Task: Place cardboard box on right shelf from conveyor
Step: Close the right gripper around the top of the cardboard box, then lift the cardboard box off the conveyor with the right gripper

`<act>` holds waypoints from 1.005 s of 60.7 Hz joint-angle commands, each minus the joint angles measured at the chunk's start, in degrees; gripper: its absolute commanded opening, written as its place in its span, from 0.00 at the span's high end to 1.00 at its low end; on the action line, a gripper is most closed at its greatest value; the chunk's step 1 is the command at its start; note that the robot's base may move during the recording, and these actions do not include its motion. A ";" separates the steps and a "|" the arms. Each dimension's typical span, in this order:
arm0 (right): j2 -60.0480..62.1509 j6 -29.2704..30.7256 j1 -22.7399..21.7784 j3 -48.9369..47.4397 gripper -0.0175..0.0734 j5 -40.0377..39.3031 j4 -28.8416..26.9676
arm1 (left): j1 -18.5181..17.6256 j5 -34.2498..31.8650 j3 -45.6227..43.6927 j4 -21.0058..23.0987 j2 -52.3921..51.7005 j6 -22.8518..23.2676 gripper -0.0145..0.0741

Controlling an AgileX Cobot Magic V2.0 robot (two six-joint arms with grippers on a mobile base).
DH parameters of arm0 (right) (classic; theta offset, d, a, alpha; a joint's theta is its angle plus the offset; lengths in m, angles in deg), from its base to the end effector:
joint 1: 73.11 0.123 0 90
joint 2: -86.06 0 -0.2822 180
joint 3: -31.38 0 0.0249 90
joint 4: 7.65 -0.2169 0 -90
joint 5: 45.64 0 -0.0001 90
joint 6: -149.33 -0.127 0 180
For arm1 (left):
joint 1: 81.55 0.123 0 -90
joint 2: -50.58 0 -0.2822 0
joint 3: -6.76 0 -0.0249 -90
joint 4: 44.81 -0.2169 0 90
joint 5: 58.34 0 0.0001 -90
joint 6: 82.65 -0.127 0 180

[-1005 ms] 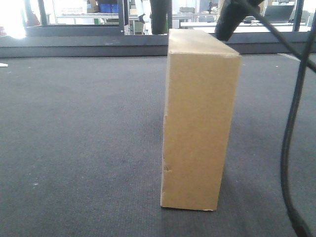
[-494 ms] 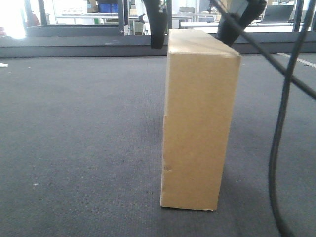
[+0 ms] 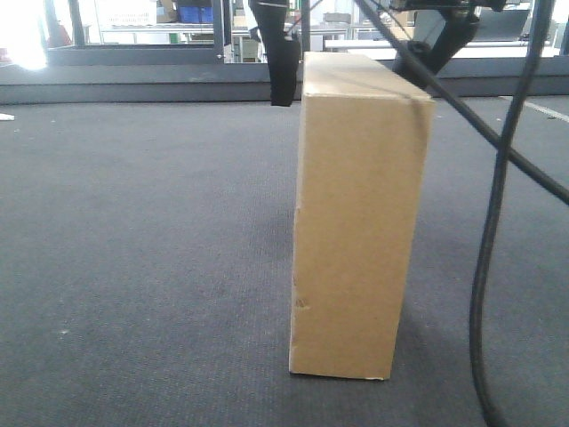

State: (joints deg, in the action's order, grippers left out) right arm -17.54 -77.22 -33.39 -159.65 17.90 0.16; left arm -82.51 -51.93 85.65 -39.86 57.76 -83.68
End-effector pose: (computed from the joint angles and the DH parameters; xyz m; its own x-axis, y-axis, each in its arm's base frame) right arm 0.2680 0.2025 0.2973 -0.9200 0.1166 -0.3742 0.0437 0.9793 0.1976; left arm 0.0615 -0.0023 0.1924 -0.0445 -0.0671 -0.9968 0.0234 0.9974 -0.0682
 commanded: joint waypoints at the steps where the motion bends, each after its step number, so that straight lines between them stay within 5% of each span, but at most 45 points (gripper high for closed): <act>1: 2.02 0.05 -0.08 -1.94 0.11 -0.99 0.81 | 0.08 -4.68 -0.16 0.26 -0.65 0.16 0.97; 28: 1.75 0.05 -0.08 -1.94 0.13 -0.50 0.86 | 0.08 -4.68 -0.16 0.26 -0.65 0.16 0.97; 45: 2.49 0.05 -0.08 -1.94 0.74 -0.82 0.86 | 0.08 -4.68 -0.16 0.26 -0.65 0.16 0.97; 61: 6.17 1.84 -0.24 -1.94 0.75 -2.04 0.91 | 0.08 -4.68 -0.16 0.26 -0.65 0.16 0.97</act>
State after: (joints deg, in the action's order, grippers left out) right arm -16.07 -77.17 -33.39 -159.65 18.70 0.08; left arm -82.51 -51.93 85.65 -39.86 57.76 -83.68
